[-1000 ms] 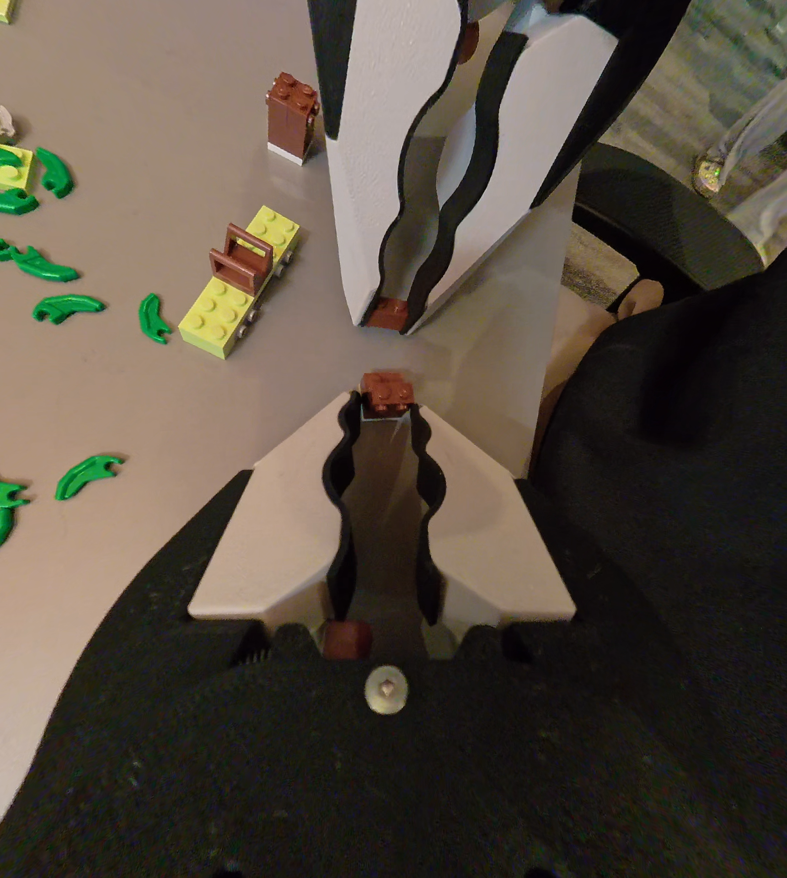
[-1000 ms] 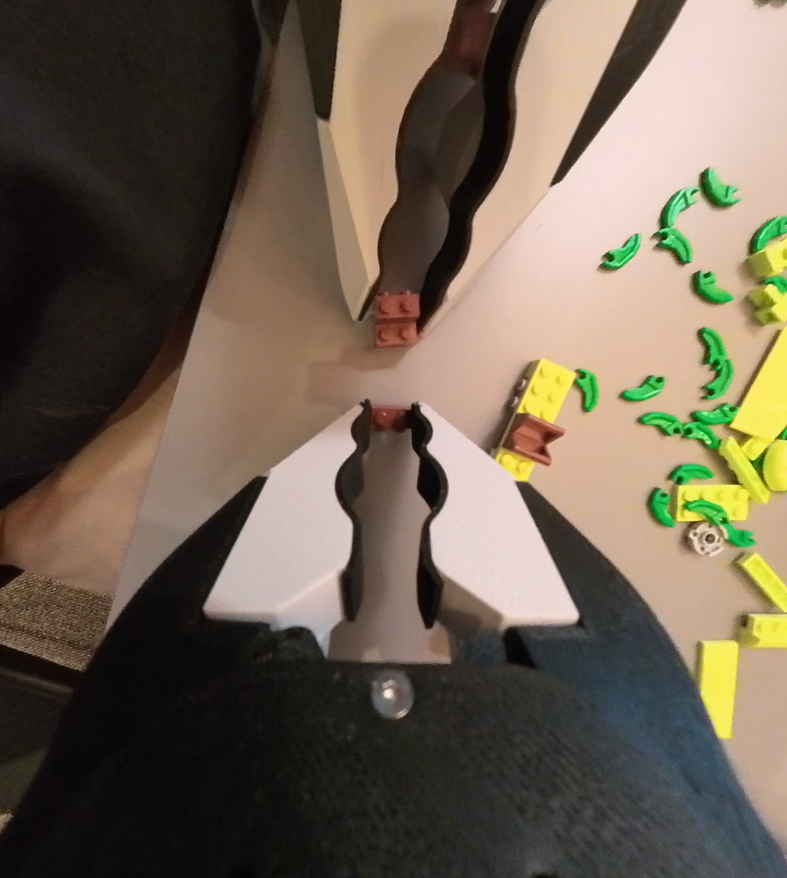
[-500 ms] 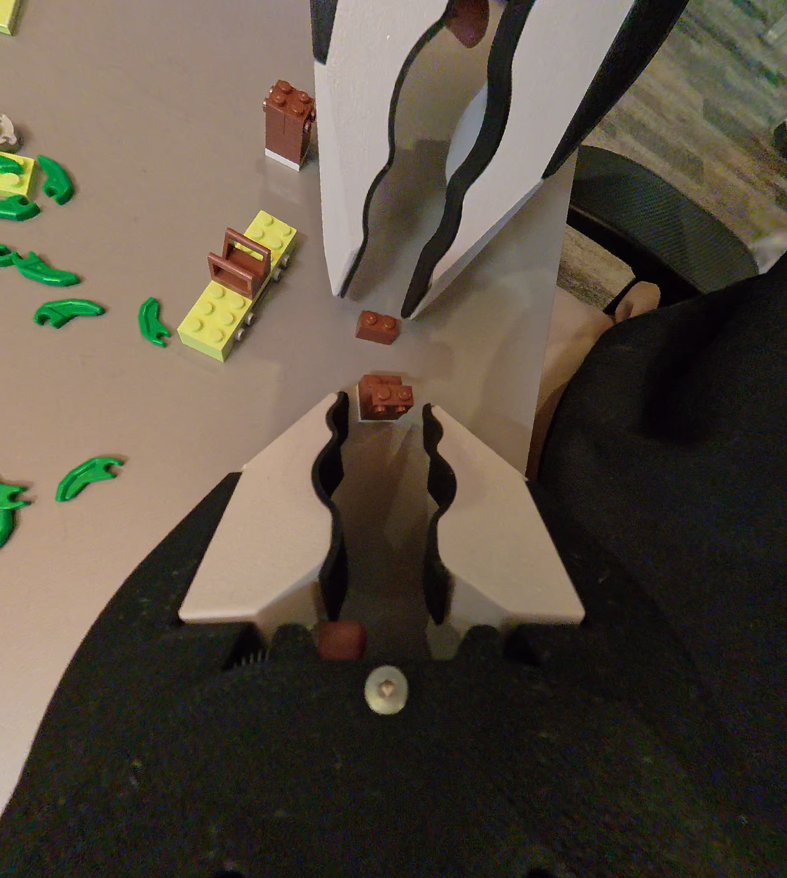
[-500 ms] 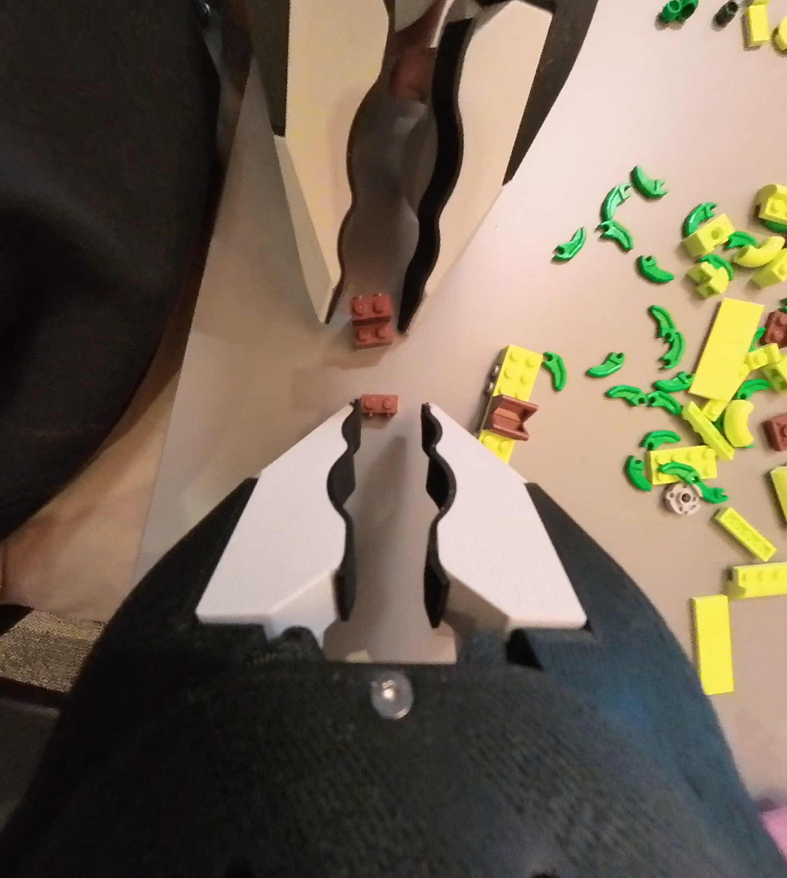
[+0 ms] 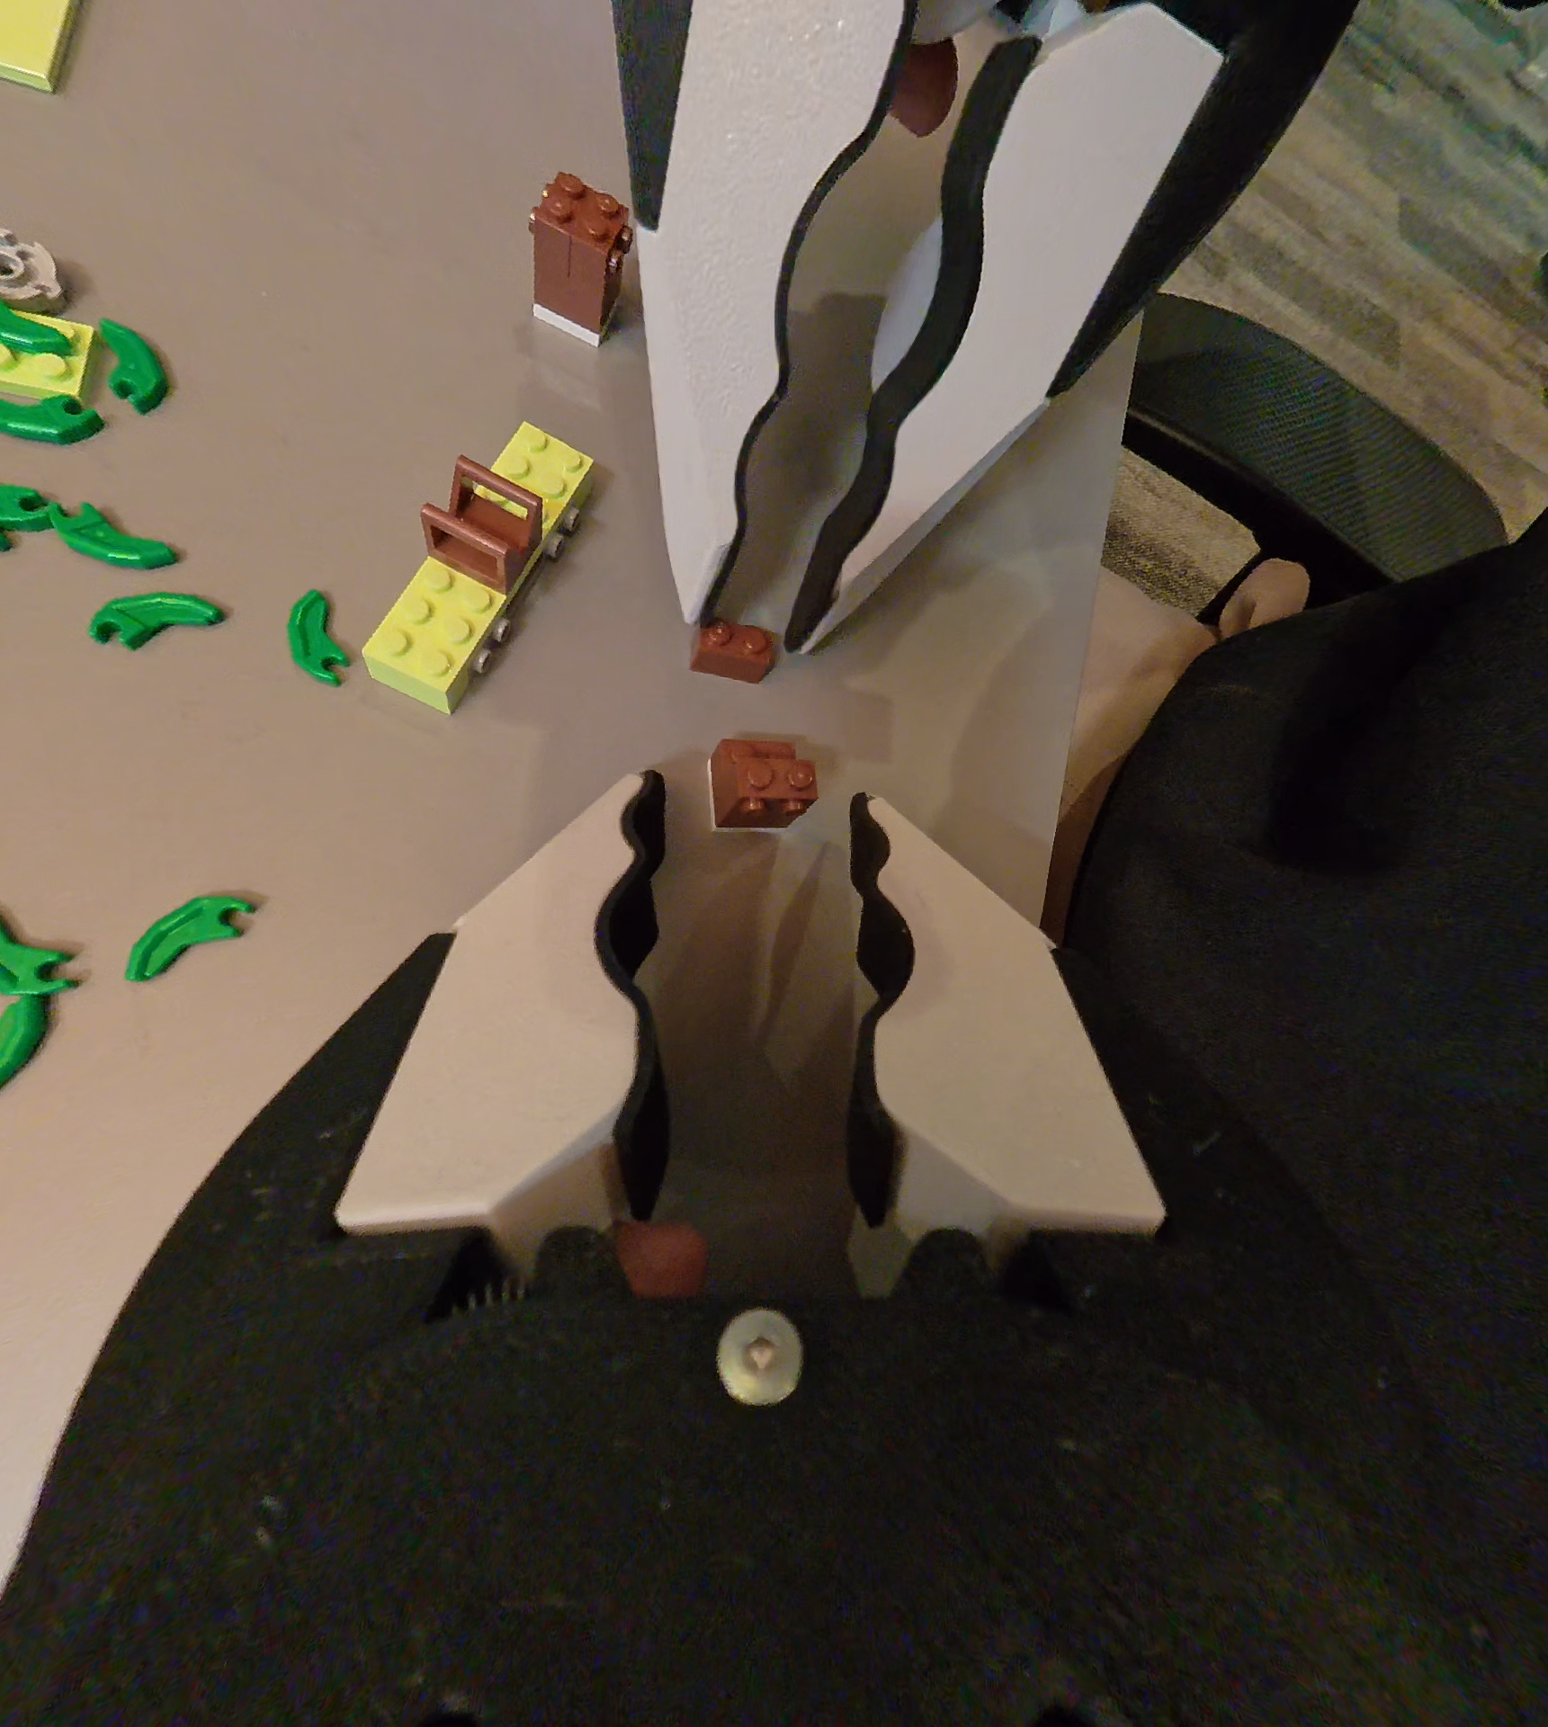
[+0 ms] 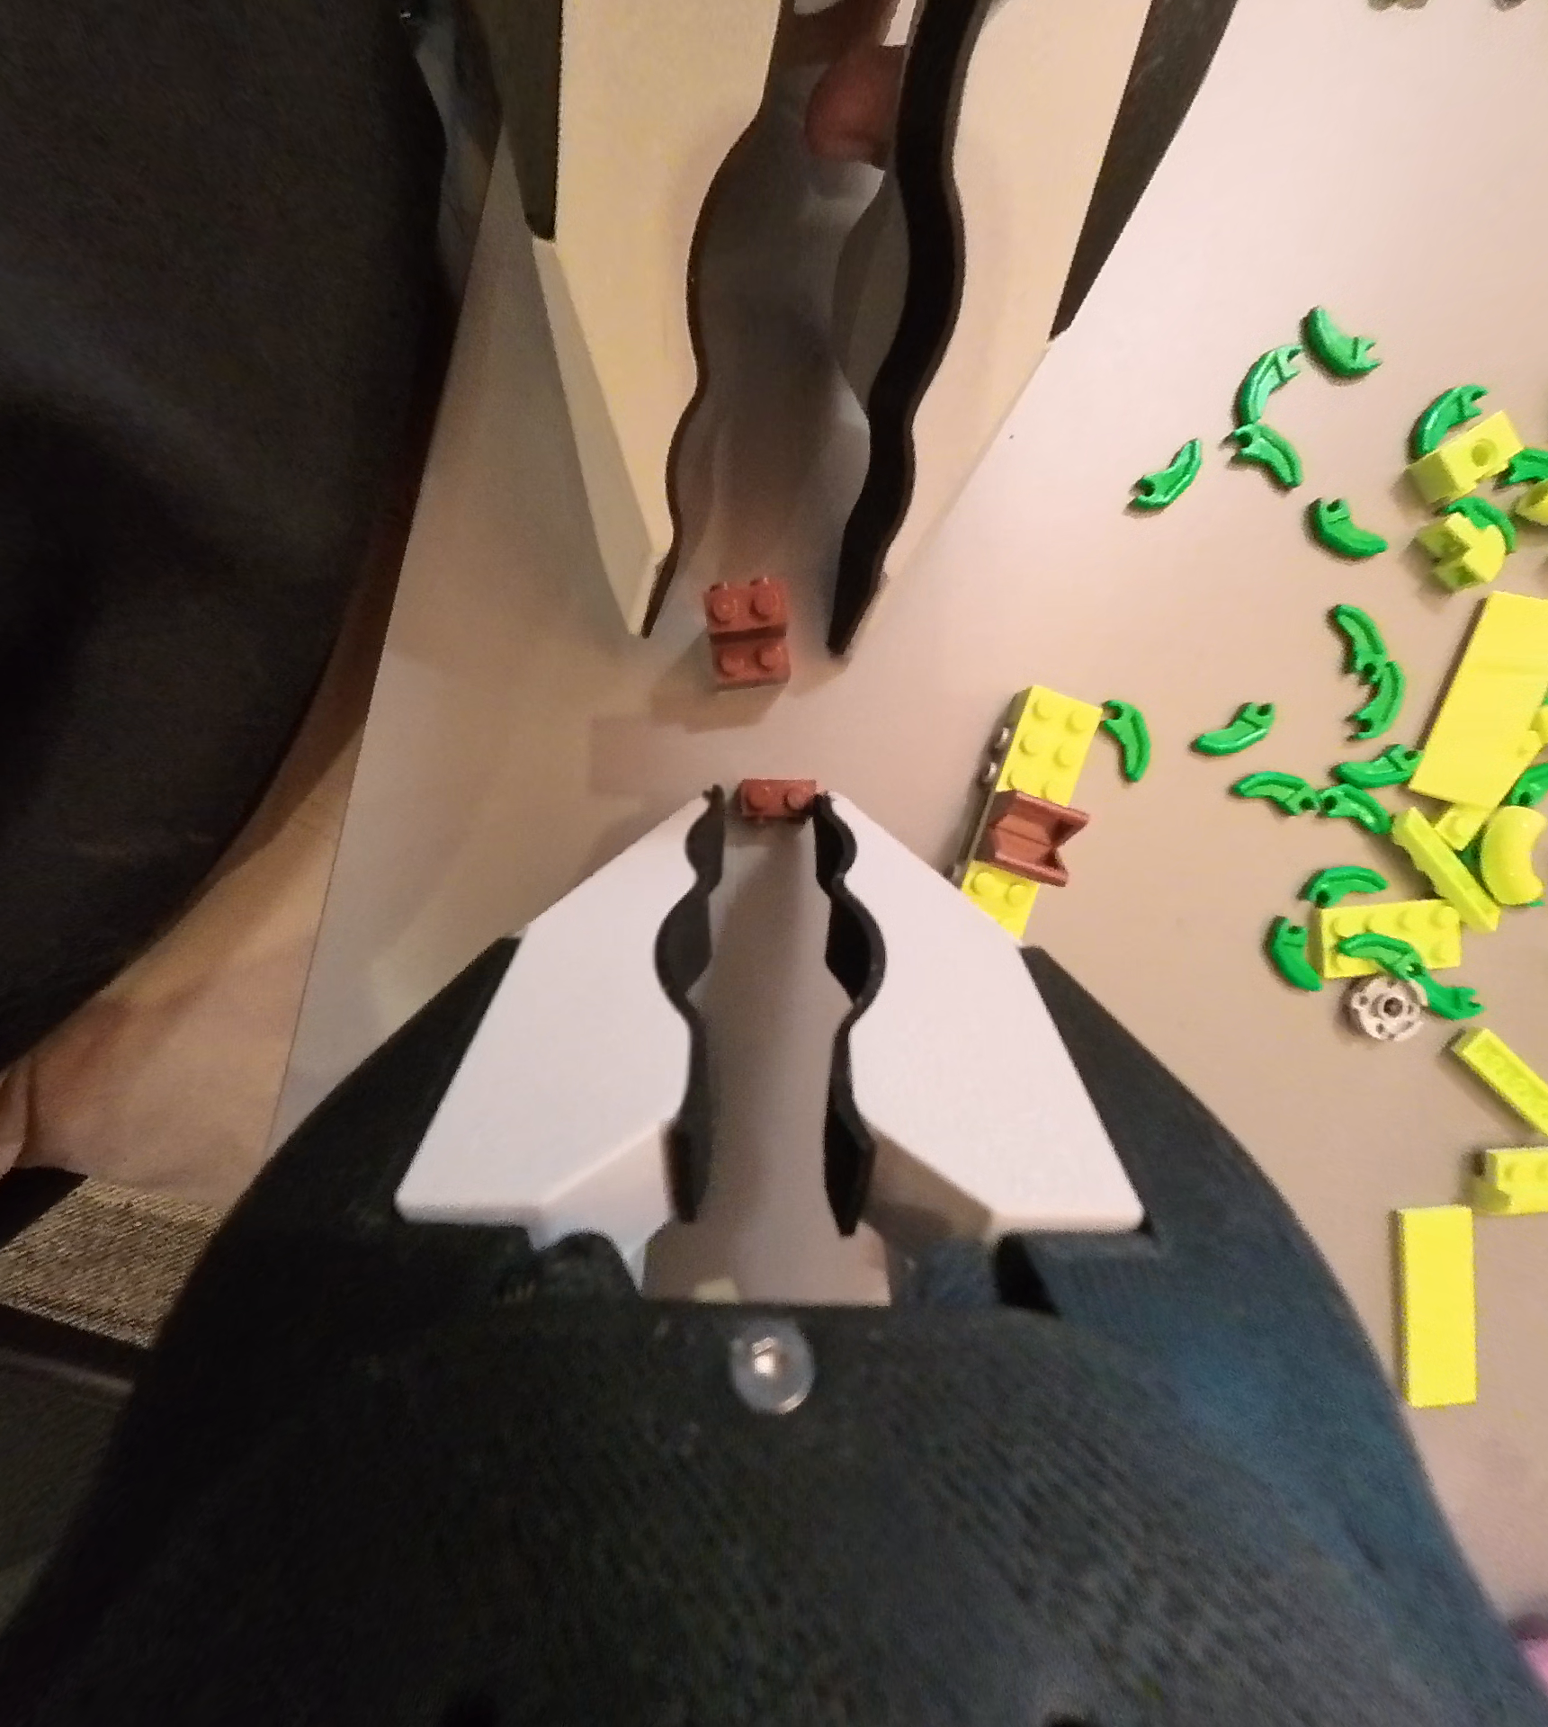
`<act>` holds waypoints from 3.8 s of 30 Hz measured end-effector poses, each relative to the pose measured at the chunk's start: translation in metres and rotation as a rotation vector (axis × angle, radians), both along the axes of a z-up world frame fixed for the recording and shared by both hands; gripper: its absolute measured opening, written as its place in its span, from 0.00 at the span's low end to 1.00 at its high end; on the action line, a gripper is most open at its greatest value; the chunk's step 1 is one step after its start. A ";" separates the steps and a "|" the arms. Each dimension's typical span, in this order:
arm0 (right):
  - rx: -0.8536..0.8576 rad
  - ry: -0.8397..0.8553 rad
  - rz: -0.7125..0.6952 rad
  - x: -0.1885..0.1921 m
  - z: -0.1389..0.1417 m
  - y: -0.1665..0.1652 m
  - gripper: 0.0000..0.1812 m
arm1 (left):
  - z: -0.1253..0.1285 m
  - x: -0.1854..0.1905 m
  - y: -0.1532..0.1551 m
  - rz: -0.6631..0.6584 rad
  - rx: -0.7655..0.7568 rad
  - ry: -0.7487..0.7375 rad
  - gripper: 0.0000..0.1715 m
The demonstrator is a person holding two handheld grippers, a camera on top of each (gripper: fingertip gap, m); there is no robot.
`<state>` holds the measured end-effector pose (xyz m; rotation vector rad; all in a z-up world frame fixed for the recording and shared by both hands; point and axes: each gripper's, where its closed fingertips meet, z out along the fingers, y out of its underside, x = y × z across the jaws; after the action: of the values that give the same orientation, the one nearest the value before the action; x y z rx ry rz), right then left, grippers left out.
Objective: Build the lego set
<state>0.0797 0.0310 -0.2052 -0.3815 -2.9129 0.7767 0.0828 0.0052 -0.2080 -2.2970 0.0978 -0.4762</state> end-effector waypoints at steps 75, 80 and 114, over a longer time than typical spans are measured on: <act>-0.316 0.335 -0.712 -0.016 0.016 0.016 0.36 | -0.005 -0.013 0.002 0.065 -0.017 0.088 0.09; -0.339 0.439 -0.694 -0.024 0.027 0.009 0.30 | -0.006 -0.029 0.008 0.147 -0.019 0.146 0.09; -0.565 0.785 -0.737 -0.045 0.084 0.025 0.16 | -0.004 -0.024 0.005 0.124 -0.011 0.098 0.13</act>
<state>0.0349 0.0564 -0.1212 -0.8756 -1.6211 1.2161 0.0590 0.0099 -0.2119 -2.3212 0.0013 -0.3012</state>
